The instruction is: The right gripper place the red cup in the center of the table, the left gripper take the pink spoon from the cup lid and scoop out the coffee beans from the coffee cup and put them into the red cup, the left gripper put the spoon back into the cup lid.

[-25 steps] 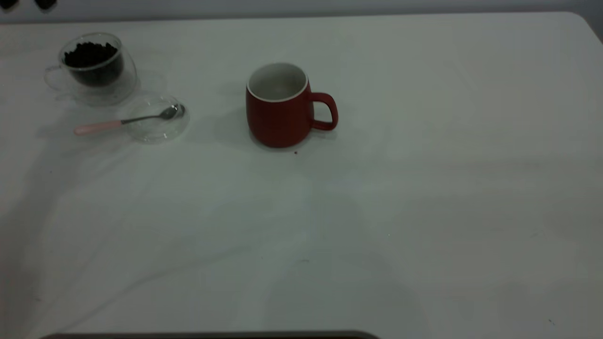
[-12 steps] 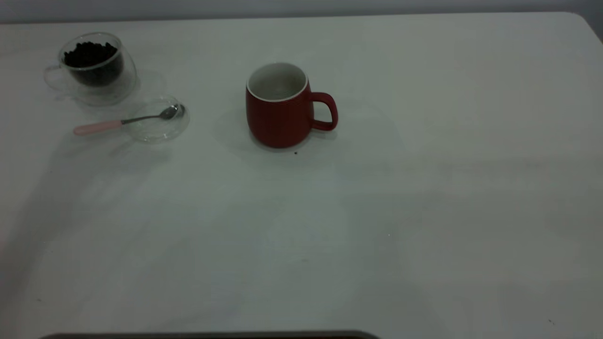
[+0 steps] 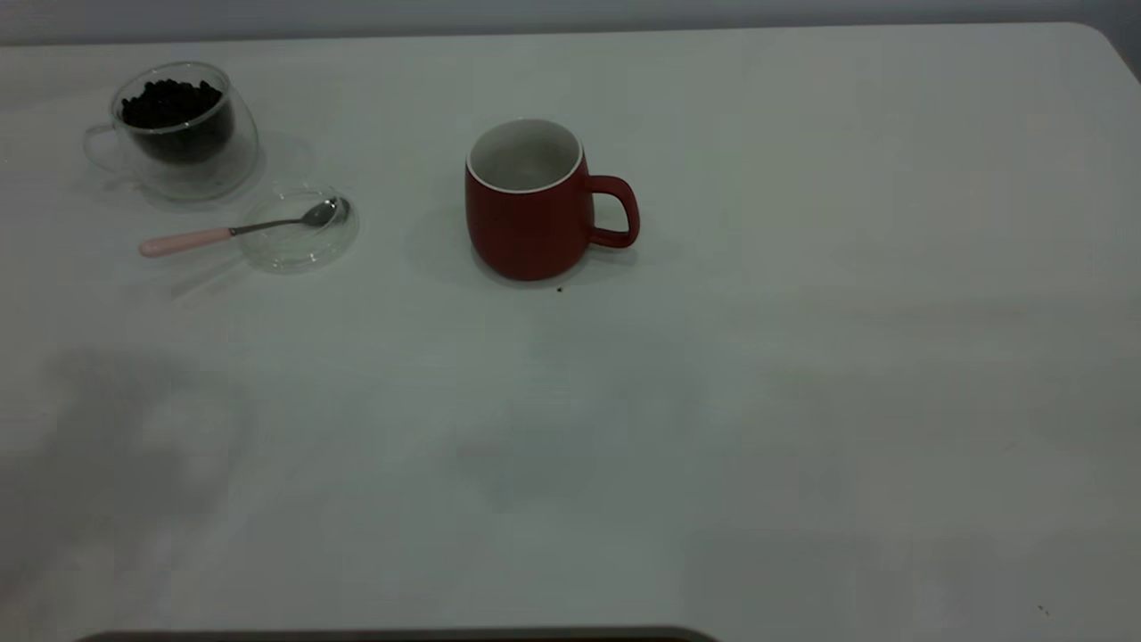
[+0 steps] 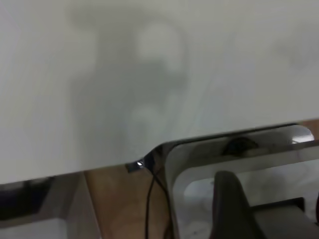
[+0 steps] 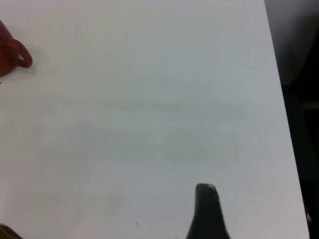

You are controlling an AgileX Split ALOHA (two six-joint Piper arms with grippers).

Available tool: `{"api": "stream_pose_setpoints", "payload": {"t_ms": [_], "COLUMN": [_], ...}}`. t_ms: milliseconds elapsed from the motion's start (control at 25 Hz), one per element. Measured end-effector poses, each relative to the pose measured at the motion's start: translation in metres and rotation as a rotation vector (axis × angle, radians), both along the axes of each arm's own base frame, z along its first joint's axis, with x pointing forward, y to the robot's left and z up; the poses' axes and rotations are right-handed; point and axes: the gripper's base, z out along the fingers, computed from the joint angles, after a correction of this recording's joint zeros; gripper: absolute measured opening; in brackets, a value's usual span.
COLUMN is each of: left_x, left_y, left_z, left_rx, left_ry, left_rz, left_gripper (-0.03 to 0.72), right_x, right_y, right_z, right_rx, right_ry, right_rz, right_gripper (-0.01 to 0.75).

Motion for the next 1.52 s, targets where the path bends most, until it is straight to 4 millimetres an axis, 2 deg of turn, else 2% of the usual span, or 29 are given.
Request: {"api": "stream_pose_setpoints", "payload": {"t_ms": [200,360,520,760,960,1120,1520], "left_x": [-0.083,-0.142,-0.181,-0.200,-0.211,-0.220,-0.236], "left_y": [0.015,0.025,0.036,0.041,0.042,0.042,0.042], "left_z": [0.005,-0.005,-0.019,-0.036,-0.054,-0.054,-0.059], "left_rx": [-0.015,-0.031,-0.005,0.023,0.041,0.038,0.038], "left_ry": [-0.137,-0.281,-0.423,-0.481,-0.533,-0.624,-0.721], "left_rz": [-0.001,-0.006,0.003,0.102,0.088,0.086,0.098], "left_gripper": [0.463,0.463,0.463,0.463,0.463,0.463,0.463], "right_x": [0.000,0.000,0.000,0.000,0.000,0.000,0.000], "right_y": [0.000,0.000,0.000,0.000,0.000,0.000,0.000], "right_z": [0.000,0.000,0.000,0.000,0.000,0.000,0.000], "right_rx": [0.000,0.000,0.000,0.000,0.000,0.000,0.000], "right_ry": [0.000,0.000,0.000,0.000,0.000,0.000,0.000], "right_rz": [0.000,0.000,0.000,0.000,0.000,0.000,0.000], "right_gripper": [0.591,0.591,0.591,0.591,0.591,0.591,0.591]}}
